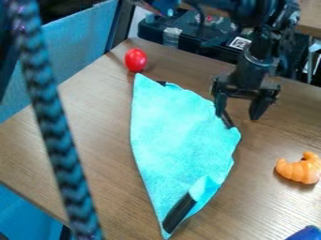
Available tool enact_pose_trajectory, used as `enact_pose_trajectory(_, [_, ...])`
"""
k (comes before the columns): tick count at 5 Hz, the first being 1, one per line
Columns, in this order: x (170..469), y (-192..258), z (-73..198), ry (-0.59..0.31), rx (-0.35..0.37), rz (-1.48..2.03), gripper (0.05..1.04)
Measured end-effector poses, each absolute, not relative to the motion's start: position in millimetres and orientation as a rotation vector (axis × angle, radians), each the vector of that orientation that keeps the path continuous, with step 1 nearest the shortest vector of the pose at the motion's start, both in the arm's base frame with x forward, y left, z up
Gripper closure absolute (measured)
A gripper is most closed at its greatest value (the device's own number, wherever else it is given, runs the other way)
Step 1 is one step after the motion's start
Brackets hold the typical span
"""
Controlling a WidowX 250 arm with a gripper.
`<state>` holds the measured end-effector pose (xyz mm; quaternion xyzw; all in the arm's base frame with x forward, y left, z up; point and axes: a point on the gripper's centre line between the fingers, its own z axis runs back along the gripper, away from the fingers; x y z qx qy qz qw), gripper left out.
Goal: Unfold from top right to bottom left
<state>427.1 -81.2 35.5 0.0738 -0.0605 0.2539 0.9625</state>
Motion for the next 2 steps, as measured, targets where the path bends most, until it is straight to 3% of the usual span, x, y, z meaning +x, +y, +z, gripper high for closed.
enact_pose_trajectory(2, [426.7,-81.0,35.4,-0.122,0.155,0.521,0.110])
